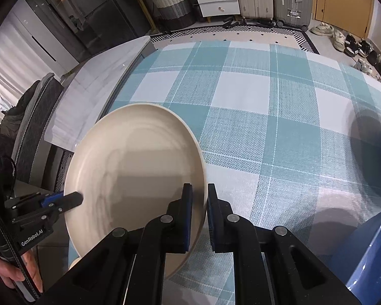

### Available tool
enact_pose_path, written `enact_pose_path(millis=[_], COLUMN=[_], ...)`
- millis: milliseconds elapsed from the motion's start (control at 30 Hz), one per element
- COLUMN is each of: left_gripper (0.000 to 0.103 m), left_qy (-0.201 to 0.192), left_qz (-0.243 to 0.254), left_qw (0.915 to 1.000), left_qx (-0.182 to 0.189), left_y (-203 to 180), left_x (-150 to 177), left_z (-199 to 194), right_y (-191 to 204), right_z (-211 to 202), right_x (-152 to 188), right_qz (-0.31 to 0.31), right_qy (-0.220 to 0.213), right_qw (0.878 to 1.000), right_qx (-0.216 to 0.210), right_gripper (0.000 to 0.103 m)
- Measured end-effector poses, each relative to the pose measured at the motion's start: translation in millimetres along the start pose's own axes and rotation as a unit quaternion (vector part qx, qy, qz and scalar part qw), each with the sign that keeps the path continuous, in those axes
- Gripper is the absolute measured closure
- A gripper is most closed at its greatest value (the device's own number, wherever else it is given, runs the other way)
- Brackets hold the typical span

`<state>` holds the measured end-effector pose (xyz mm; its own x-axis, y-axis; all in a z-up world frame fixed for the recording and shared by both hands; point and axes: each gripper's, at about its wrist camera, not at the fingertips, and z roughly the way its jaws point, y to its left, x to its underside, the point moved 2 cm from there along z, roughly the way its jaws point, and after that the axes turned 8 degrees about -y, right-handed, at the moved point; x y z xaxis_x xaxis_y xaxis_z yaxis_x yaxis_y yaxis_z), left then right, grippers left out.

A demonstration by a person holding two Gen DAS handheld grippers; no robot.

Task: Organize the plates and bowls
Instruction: 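Lift the cream plate with both tools, then carry the cream plate with both tools and lower it onto the other cream plate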

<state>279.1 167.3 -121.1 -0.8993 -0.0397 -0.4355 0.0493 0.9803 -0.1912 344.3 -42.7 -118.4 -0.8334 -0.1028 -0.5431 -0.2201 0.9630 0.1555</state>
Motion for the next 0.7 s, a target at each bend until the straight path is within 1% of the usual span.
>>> enact_pose_path(millis=[367, 533, 700], left_gripper=[0.091, 0.091, 0.091], left_qy=[-0.012, -0.018, -0.012], left_qz=[0.009, -0.002, -0.014], left_qw=[0.9999, 0.9998, 0.9998], left_qx=[-0.008, -0.009, -0.009], left_y=[-10, -10, -7], left_x=[13, 33, 56], left_z=[-28, -43, -49], right_y=[7, 15, 24], right_z=[-29, -45, -56], right_x=[6, 18, 41], right_qz=[-0.004, -0.009, -0.014], right_qy=[-0.015, -0.022, -0.024], right_qw=[1.0, 1.0, 1.0], right_qx=[-0.003, -0.005, -0.014], right_gripper=[0.092, 0.092, 0.092])
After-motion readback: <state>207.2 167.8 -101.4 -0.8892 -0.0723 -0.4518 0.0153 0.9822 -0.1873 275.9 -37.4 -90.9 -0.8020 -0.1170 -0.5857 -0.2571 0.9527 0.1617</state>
